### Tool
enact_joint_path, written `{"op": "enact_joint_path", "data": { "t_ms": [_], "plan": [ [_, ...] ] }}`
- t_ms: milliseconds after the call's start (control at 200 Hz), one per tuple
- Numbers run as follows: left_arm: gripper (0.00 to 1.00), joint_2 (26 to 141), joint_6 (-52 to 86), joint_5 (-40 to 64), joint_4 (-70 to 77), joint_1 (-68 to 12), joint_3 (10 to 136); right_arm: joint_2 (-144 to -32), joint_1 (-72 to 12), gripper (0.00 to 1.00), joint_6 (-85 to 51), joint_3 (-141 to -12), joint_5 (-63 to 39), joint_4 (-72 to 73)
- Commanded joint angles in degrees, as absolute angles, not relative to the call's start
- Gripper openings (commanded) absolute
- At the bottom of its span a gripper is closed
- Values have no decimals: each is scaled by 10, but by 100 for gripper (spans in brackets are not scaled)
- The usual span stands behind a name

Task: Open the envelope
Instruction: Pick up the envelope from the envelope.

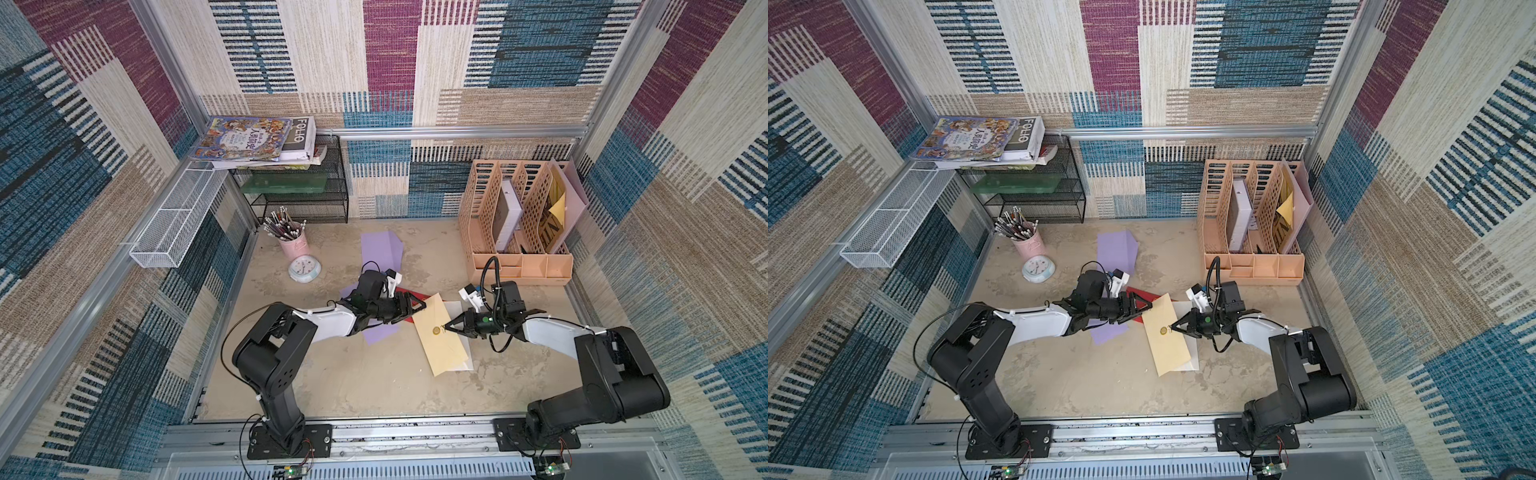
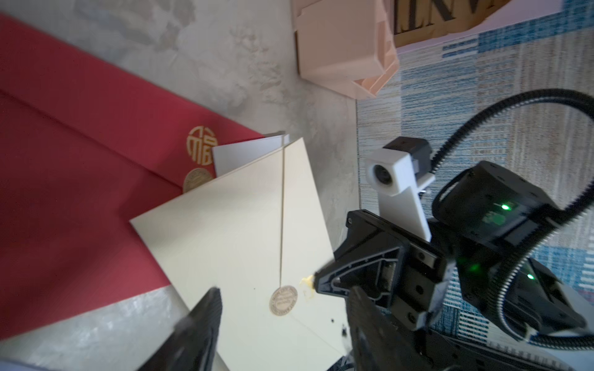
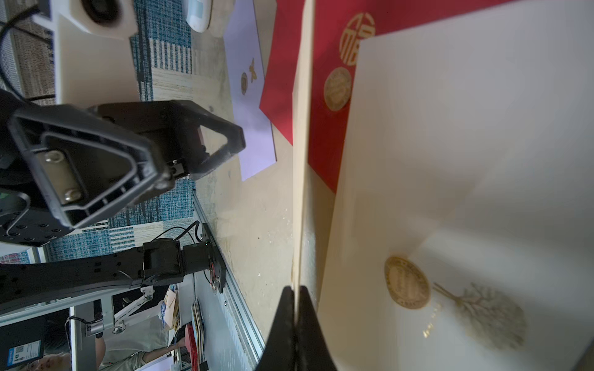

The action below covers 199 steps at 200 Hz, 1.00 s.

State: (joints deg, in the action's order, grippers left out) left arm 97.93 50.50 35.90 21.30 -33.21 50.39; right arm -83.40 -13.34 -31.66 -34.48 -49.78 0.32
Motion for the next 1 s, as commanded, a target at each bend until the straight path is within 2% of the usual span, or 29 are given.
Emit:
{"op": "enact_joint_path", "data": {
  "t_ms": [0, 100, 220, 356, 436, 561, 711, 991],
  "plan": [
    [65, 915, 420, 337, 177, -330, 511, -817, -134, 0, -320, -364, -502, -2],
    [67, 839, 369, 290, 144, -327, 500, -806, -134, 0, -328, -387, -500, -2],
    [68, 753, 345, 279, 146, -306, 459, -804, -135, 0, -351, -422, -508, 18],
    [69, 683, 361, 327, 208, -261, 400, -812, -144, 0, -398, -468, -529, 85],
    [68, 660, 398, 389, 273, -229, 364, -823, -161, 0, -418, -500, -536, 117],
    [62, 652, 468, 442, 397, -188, 319, -841, -190, 0, -440, -542, -536, 160],
    [59, 672, 549, 480, 546, -162, 287, -856, -209, 0, -465, -569, -524, 209],
    [60, 696, 582, 488, 590, -136, 283, -859, -227, 0, -492, -583, -539, 262]
  ]
}}
